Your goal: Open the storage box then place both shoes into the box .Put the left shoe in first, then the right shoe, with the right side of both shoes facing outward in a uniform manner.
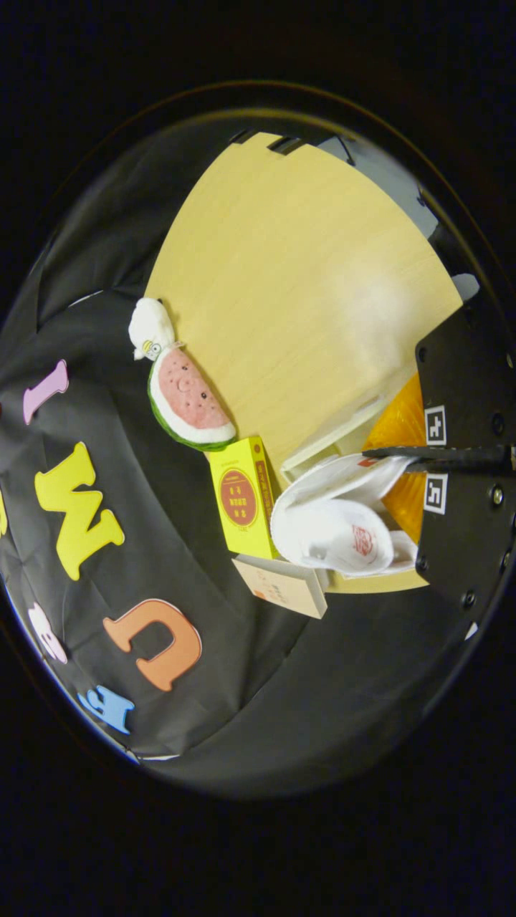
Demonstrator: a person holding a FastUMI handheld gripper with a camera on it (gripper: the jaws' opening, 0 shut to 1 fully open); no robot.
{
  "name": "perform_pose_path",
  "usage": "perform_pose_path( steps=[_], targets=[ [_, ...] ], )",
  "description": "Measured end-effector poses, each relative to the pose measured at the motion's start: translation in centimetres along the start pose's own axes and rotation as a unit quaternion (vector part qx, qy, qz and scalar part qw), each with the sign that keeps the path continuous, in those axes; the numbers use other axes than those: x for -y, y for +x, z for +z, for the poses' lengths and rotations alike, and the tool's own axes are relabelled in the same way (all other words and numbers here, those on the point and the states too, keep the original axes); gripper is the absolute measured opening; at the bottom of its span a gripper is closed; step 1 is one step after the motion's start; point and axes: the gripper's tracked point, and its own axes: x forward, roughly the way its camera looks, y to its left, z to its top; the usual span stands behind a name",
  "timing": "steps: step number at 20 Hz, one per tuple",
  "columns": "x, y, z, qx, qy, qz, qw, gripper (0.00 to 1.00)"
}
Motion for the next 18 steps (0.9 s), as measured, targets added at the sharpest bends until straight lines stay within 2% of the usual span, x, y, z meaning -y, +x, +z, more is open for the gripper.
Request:
perform_pose_path(
  steps=[5,12,14,15,18],
  targets=[
    [1.1,1.1,-0.4,0.03,-0.025,-0.027,0.999,0.0],
    [3.1,2.4,-1.9,0.04,-0.058,-0.052,0.996,0.0],
    [2.4,2.1,-2.3,0.039,-0.062,-0.035,0.997,0.0],
    [1.8,2.4,-2.7,0.035,-0.071,-0.019,0.997,0.14],
    [0.4,0.5,-3.4,0.052,-0.123,0.006,0.991,0.66]
  ],
)
